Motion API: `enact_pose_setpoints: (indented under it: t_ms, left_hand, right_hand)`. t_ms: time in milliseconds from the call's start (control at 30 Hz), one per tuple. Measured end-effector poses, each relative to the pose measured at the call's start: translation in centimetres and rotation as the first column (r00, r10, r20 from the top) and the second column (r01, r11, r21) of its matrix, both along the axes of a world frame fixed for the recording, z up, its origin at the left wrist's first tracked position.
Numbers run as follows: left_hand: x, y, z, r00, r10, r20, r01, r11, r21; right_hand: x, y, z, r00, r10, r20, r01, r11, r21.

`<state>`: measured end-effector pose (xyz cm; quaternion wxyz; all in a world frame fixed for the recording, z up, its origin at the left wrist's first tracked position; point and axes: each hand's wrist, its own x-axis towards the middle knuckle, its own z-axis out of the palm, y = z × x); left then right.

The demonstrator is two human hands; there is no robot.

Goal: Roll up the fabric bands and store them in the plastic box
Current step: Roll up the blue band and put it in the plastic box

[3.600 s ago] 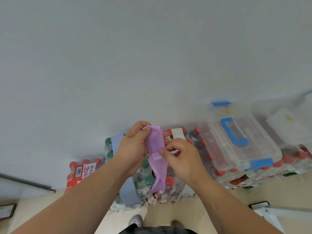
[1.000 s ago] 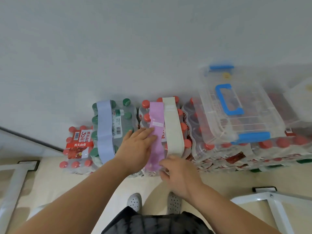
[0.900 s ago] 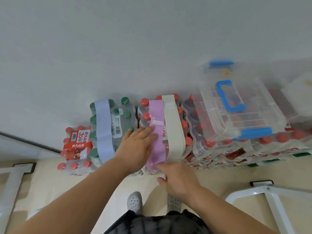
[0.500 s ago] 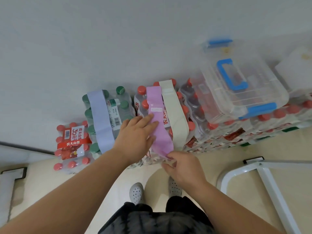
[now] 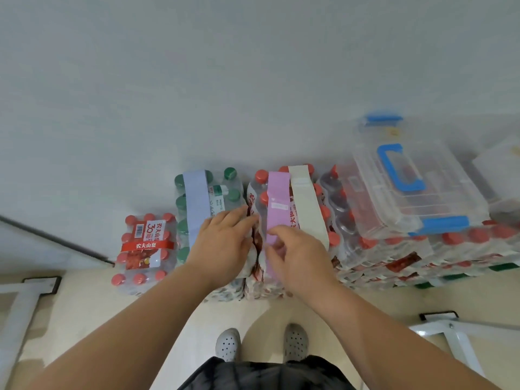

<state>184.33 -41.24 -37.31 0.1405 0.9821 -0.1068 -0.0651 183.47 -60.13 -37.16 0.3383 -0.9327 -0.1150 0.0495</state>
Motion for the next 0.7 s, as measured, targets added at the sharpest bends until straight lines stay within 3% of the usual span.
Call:
enact_pose_setpoints:
  t_ms: [267, 567, 700]
  left_hand:
    - [0.3, 8.2, 0.9, 0.946, 0.318, -0.056, -0.317, 0.948, 0.024]
    - [5.6, 11.4, -0.6, 0.884, 0.425, -0.194, -0.455, 0.878, -0.151]
    - [8.7, 12.0, -1.2, 0.812, 0.531, -0.240, -0.580, 0.775, -0.249]
  right_hand:
    - [7.3, 8.2, 1.3, 0.944, 0.281, -0.175, -0.302, 0.947, -0.107]
    - [12.3, 12.8, -0.2, 0.940, 0.249, -0.232, -0.286, 0.947, -0.144]
    - [14.0, 14.4, -0.6, 0.940, 0.257, -0.225, -0.296, 0.942, -0.160]
